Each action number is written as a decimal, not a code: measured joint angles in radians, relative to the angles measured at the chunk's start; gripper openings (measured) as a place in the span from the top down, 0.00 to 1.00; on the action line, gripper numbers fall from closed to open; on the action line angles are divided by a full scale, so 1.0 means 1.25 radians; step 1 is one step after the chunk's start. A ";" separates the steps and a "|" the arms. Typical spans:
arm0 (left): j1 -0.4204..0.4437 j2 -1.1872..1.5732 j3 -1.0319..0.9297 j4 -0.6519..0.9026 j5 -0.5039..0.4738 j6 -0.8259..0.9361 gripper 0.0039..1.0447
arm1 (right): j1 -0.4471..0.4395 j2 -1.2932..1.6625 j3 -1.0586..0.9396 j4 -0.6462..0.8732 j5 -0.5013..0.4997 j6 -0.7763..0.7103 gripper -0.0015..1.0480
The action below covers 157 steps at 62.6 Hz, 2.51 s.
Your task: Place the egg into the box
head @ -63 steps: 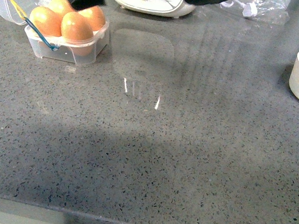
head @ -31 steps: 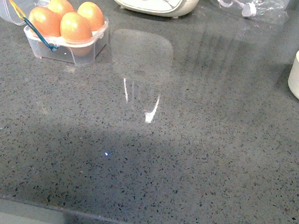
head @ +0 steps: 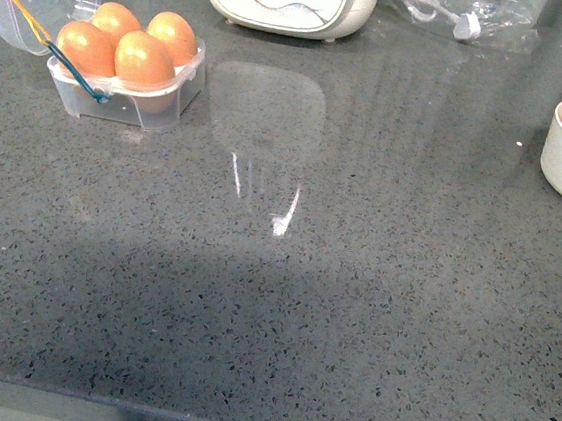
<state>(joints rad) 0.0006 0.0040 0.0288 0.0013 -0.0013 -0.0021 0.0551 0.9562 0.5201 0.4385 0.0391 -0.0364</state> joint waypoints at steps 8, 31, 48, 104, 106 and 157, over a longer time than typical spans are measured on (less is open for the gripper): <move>0.000 0.000 0.000 0.000 0.000 0.000 0.06 | -0.041 -0.089 -0.109 0.020 -0.026 0.015 0.56; 0.000 0.000 0.000 0.000 0.001 0.000 0.06 | -0.044 -0.214 -0.266 0.043 -0.031 0.021 0.97; 0.000 0.000 0.000 0.000 0.001 0.000 0.06 | -0.044 -0.308 -0.331 0.016 -0.031 0.021 0.97; 0.000 0.000 0.000 0.000 0.001 0.000 0.06 | -0.044 -0.580 -0.412 -0.163 -0.032 0.021 0.97; 0.000 0.000 0.000 0.000 0.001 0.000 0.06 | -0.044 -0.585 -0.412 -0.169 -0.032 0.021 0.97; 0.000 0.000 0.000 0.000 0.001 0.000 0.06 | -0.044 -0.761 -0.411 -0.350 -0.032 0.021 0.68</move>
<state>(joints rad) 0.0006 0.0036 0.0288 0.0013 -0.0006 -0.0021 0.0006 0.0044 0.0063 0.0006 -0.0010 -0.0105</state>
